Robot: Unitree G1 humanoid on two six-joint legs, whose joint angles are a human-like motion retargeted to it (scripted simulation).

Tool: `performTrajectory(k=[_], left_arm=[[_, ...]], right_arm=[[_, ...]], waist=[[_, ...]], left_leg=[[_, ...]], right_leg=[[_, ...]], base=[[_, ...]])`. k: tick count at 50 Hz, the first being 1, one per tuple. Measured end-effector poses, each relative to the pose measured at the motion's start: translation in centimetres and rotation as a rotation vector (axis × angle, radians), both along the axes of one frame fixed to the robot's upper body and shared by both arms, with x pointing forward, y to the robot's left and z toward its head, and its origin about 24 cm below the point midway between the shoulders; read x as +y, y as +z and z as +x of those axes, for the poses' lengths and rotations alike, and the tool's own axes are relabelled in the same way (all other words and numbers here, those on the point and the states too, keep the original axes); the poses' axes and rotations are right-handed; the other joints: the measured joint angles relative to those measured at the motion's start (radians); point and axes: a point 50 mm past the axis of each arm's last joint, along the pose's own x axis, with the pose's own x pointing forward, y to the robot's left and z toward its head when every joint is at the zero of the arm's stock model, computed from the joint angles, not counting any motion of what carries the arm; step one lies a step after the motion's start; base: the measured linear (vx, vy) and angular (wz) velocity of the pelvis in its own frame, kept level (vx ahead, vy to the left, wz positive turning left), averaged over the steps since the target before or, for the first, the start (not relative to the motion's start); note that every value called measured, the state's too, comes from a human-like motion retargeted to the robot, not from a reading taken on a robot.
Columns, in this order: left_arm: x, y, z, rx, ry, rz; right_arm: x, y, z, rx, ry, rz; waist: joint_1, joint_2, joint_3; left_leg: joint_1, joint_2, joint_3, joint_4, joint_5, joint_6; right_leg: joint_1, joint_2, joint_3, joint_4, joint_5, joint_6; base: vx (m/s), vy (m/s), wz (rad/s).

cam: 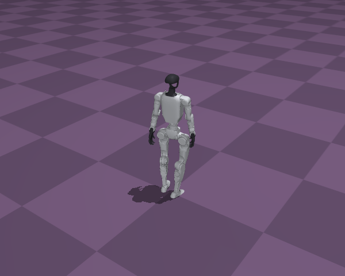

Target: Upper body actions

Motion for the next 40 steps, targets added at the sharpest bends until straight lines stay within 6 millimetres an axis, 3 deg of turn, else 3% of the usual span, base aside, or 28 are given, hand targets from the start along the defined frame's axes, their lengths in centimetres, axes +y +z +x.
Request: performTrajectory(k=[5,9,12,16,20,25,28,30,37,38,40], left_arm=[[-0.3,0.0,2.0,-0.002,-0.093,-0.034],[-0.4,0.1,5.0,-0.008,-0.184,-0.019],[-1.1,0.2,8.8,-0.107,-0.213,-0.031],[-2.4,1.1,15.2,-0.347,-0.201,-0.019],[-3.5,2.9,21.0,-0.581,-0.19,-0.006],[-4.5,4.7,24.7,-0.739,-0.204,-0.024],[-3.9,4.9,25.0,-0.754,-0.2,0.02],[-3.3,4.4,24.0,-0.714,-0.203,0.045],[-2.6,1.6,17.4,-0.472,-0.217,-0.003],[-2.7,1.2,16.3,-0.436,-0.212,-0.015],[-2.9,0.7,14.3,-0.369,-0.202,-0.034]], right_arm=[[-0.3,-0.2,-1.6,-0.021,-0.014,-0.021],[-1.4,-0.3,-3.6,0.025,-0.088,-0.081],[-2.4,-0.3,-5.6,0.087,-0.122,-0.124],[-3.7,0.0,-9.3,0.205,-0.15,-0.187],[-4.4,0.7,-13.8,0.364,-0.187,-0.246],[-4.9,1.6,-17.4,0.491,-0.224,-0.296],[-5.0,1.7,-17.8,0.513,-0.245,-0.306],[-4.8,1.5,-17.3,0.497,-0.254,-0.295],[-3.2,0.1,-12.3,0.317,-0.227,-0.186],[-3.0,-0.1,-11.4,0.282,-0.214,-0.172],[-2.6,-0.3,-9.4,0.215,-0.18,-0.147]], waist=[[0.004,0.014,0.027],[0.046,0.052,0.087],[0.002,0.08,0.13],[-0.059,0.088,0.193],[-0.082,0.085,0.204],[-0.094,0.078,0.198],[-0.09,0.079,0.195],[-0.085,0.078,0.18],[-0.045,0.053,0.128],[-0.046,0.042,0.121],[-0.045,0.025,0.112]], left_leg=[[0.036,0.019,0.016,-0.016,-0.01,0.024],[0.072,0.072,0.093,-0.023,-0.021,0.035],[0.082,0.102,0.105,-0.024,-0.019,0.046],[0.097,0.125,0.106,-0.016,-0.014,0.061],[0.085,0.135,0.096,-0.014,-0.006,0.072],[0.074,0.136,0.095,-0.012,-0.006,0.075],[0.078,0.136,0.103,-0.013,-0.01,0.072],[0.076,0.134,0.111,-0.016,-0.014,0.067],[0.08,0.086,0.131,-0.023,-0.03,0.061],[0.077,0.067,0.124,-0.021,-0.032,0.062],[0.076,0.041,0.112,-0.016,-0.038,0.061]], right_leg=[[-0.055,-0.006,0.024,0.184,0.014,0.028],[-0.196,-0.018,0.066,0.501,0.187,0.029],[-0.318,-0.023,0.061,0.732,0.278,-0.008],[-0.438,-0.071,0.006,1.005,0.213,-0.034],[-0.563,-0.052,0.033,1.158,0.201,-0.007],[-0.603,-0.054,0.034,1.166,0.202,-0.011],[-0.559,-0.035,0.047,1.076,0.215,-0.004],[-0.504,-0.013,0.064,0.968,0.23,0.01],[-0.229,0.069,0.23,0.456,0.336,0.075],[-0.178,0.066,0.254,0.358,0.328,0.102],[-0.078,0.026,0.19,0.218,0.179,0.104]], base=[[0.11,0.18,-0.42],[-0.04,0.18,-0.91],[-0.1,0.17,-0.01],[-0.07,0.11,0.24],[0.02,0.02,0.28],[0.0,0.0,-0.04],[0.01,0.0,-0.32],[0.03,-0.02,-0.44],[0.07,-0.04,-0.3],[0.05,-0.05,0.17],[0.05,-0.05,0.22]])
